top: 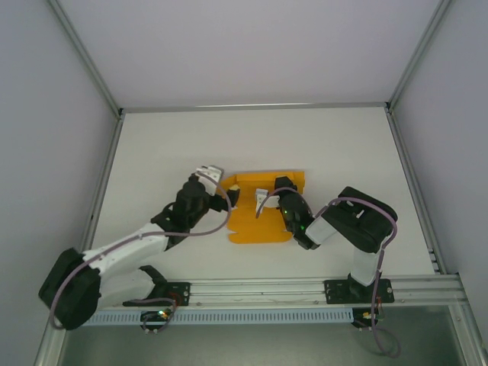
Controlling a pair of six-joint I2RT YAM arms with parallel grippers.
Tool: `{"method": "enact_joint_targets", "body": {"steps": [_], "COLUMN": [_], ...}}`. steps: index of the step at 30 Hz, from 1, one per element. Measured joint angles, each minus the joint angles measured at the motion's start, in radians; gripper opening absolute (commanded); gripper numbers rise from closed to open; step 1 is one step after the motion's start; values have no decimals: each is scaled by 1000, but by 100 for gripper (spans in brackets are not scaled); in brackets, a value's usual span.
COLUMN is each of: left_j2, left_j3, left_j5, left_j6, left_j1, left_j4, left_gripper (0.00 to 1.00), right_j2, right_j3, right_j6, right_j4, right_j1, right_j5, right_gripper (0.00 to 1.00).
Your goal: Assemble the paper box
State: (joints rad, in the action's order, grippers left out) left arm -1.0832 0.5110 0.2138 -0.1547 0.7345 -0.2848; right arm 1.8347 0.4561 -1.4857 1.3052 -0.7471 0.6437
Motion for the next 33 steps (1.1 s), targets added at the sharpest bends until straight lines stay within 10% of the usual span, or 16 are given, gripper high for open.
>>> {"method": "enact_joint_targets", "body": {"steps": [8, 10, 14, 33], "left_j2": [-88, -153, -251, -356], "left_j3": [90, 119, 148, 121], "left_j5": [-1, -29, -183, -517], "left_j6": [-229, -243, -210, -31], "left_j1": [-342, -363, -357, -148], "left_j4": [247, 264, 249, 142], "left_gripper": [100, 87, 64, 52], "right_j2": [0, 0, 0, 0], "right_j3": [0, 0, 0, 0], "right_j6": [0, 0, 0, 0], "right_j4": [0, 0, 1, 0], "right_j1": [0, 0, 0, 0], "right_j5": [0, 0, 0, 3], "right_gripper": [0, 0, 0, 0]}}
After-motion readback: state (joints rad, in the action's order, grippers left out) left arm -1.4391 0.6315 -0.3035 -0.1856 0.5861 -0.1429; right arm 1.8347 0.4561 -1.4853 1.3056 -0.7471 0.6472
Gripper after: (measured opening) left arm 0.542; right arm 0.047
